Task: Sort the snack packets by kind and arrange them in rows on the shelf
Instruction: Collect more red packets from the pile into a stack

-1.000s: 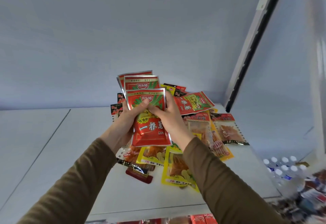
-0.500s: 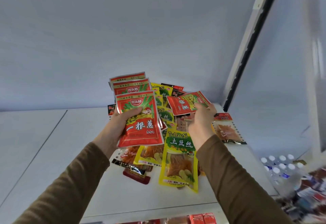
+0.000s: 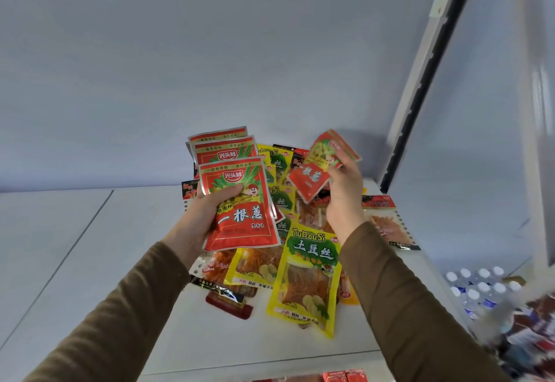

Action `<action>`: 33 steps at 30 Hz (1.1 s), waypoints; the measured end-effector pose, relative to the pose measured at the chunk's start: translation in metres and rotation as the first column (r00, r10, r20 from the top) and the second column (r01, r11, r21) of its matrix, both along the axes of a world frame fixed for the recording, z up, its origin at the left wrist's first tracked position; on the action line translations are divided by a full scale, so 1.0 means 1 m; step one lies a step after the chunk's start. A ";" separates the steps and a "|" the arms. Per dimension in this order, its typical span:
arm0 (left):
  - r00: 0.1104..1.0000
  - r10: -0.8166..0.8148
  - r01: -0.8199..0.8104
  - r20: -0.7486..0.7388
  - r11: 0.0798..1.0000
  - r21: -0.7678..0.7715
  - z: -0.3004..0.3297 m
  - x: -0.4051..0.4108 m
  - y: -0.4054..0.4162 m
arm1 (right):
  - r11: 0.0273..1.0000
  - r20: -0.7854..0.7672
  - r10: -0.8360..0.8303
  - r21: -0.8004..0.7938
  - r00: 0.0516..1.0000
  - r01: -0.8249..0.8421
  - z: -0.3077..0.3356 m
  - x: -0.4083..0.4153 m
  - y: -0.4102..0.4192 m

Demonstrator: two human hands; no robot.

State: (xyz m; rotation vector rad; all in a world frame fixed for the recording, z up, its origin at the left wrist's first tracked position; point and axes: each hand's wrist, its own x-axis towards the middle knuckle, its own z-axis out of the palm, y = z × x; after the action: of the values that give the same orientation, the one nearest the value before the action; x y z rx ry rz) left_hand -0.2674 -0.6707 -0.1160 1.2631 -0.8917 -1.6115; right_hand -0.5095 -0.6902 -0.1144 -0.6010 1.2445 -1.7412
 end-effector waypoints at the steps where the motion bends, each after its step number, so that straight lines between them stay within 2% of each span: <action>1: 1.000 0.006 -0.006 -0.003 1.000 0.003 -0.001 0.000 -0.001 | 0.997 0.023 -0.004 -0.082 1.000 0.006 0.008 -0.001 0.005; 4: 0.999 0.025 -0.025 -0.024 1.000 -0.003 -0.003 0.002 -0.002 | 0.964 0.025 -0.042 -0.261 0.999 0.047 0.034 -0.006 0.019; 6: 0.999 0.029 -0.029 -0.037 0.999 -0.020 -0.005 0.001 -0.002 | 0.955 0.040 0.000 -0.297 0.999 0.012 0.048 -0.004 0.026; 9: 0.997 0.040 -0.043 -0.061 0.998 -0.048 -0.004 -0.004 0.000 | 0.950 0.032 0.249 -0.202 0.968 -0.238 0.058 0.014 0.037; 12: 0.993 0.066 -0.074 -0.096 0.994 -0.082 -0.006 -0.007 0.000 | 0.850 0.011 0.525 -0.058 0.851 -0.524 0.048 0.034 0.044; 14: 0.989 0.079 -0.091 -0.124 0.991 -0.095 -0.006 -0.008 -0.002 | 0.790 -0.096 0.612 0.018 0.785 -0.613 0.035 0.044 0.048; 16: 0.986 0.109 -0.120 -0.123 0.989 -0.091 -0.001 -0.008 0.000 | 0.792 -0.277 0.597 0.057 0.753 -0.608 0.021 0.056 0.048; 18: 0.984 0.133 -0.142 -0.120 0.987 -0.069 0.008 -0.009 0.004 | 0.818 -0.372 0.540 0.020 0.755 -0.575 0.010 0.068 0.048; 21: 0.983 0.090 -0.108 -0.161 0.988 -0.106 0.016 -0.008 0.012 | 0.806 -0.345 0.553 -0.011 0.759 -0.592 0.002 0.075 0.041; 24: 0.991 0.024 -0.044 -0.131 0.987 -0.154 0.022 -0.002 0.025 | 0.721 -0.247 0.679 0.040 0.692 -0.692 0.003 0.077 0.038; 29: 0.997 -0.078 0.081 0.024 0.975 -0.207 0.030 0.015 0.040 | 0.666 -0.314 0.715 0.036 0.625 -0.745 0.004 0.093 0.041; 33: 0.999 -0.012 0.017 0.030 0.981 -0.194 0.029 0.041 0.048 | 0.651 -0.379 0.709 0.031 0.594 -0.758 0.006 0.120 0.046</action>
State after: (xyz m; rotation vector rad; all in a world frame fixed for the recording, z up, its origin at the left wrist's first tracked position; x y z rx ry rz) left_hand -0.2268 -0.6228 -0.0869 1.1481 -1.0514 -1.4813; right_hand -0.3896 -0.6446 -0.1085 -1.3580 0.8908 -1.0106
